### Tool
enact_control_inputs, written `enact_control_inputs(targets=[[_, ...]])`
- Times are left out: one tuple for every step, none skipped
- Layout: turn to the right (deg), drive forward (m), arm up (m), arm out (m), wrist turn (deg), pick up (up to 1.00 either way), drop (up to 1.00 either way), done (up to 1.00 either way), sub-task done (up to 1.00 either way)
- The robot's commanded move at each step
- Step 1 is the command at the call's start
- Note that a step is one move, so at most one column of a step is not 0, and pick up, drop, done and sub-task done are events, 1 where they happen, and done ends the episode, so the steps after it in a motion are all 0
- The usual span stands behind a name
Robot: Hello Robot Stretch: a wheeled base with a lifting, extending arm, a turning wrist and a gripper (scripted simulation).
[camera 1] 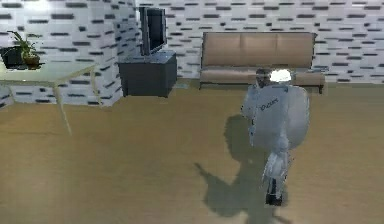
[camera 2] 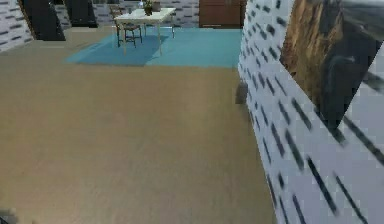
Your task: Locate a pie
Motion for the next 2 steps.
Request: enact_control_inputs(targets=[[-45.0, 0.00, 0.00, 0.00, 0.0, 0.00, 0.00, 0.00, 0.00], [-42.0, 0.00, 0.00, 0.00, 0.0, 0.00, 0.00, 0.00, 0.00]])
